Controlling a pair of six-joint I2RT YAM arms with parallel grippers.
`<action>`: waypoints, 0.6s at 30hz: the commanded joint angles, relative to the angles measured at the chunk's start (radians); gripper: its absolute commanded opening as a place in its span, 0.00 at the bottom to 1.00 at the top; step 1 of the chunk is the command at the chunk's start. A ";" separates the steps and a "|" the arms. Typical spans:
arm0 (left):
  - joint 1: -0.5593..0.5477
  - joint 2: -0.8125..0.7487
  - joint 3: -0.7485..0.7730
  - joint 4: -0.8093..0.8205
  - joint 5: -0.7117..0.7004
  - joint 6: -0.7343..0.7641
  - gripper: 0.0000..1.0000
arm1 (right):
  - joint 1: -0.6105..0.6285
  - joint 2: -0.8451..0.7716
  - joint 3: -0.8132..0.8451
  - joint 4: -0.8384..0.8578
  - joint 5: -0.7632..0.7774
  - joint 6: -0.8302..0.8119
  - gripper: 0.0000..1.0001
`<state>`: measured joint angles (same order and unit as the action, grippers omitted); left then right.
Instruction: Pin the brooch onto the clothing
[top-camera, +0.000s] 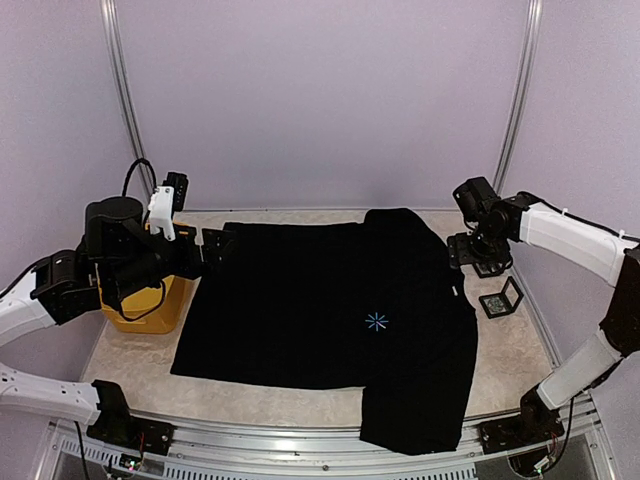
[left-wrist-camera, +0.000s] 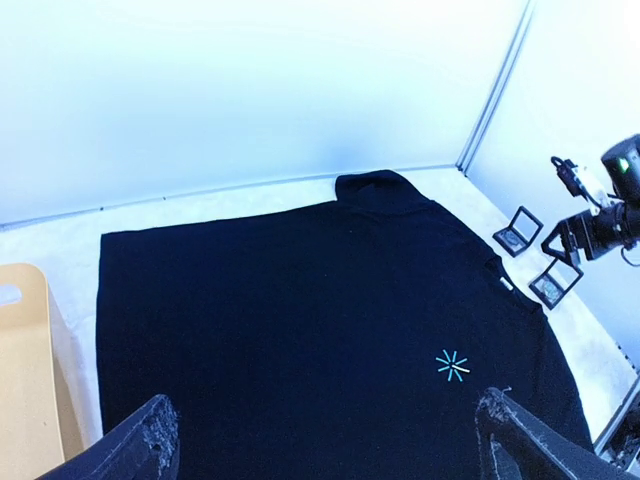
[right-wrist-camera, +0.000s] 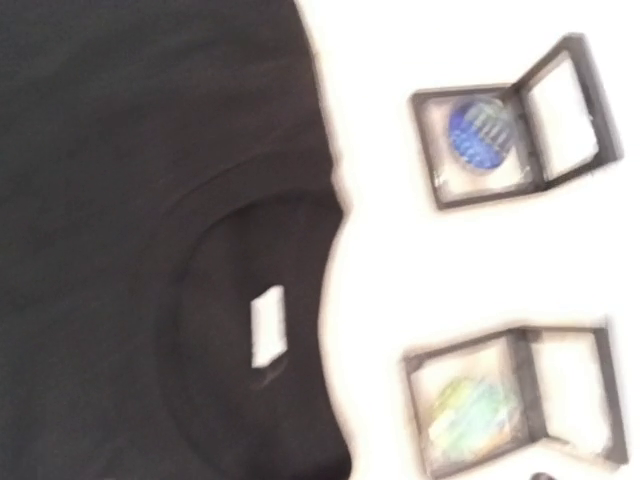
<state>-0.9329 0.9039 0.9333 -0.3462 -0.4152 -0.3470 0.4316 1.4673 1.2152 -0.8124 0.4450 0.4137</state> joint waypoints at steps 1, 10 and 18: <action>0.005 0.044 0.051 0.059 0.044 0.121 0.99 | -0.133 0.088 0.025 0.133 -0.092 -0.156 0.92; 0.135 0.250 0.088 0.196 0.281 0.162 0.99 | -0.317 0.317 0.078 0.256 -0.164 -0.237 0.94; 0.157 0.378 0.065 0.292 0.342 0.158 0.99 | -0.373 0.564 0.303 0.242 -0.173 -0.308 0.91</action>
<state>-0.7822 1.2522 0.9993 -0.1299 -0.1276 -0.2012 0.0772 1.9614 1.4254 -0.5827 0.2817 0.1532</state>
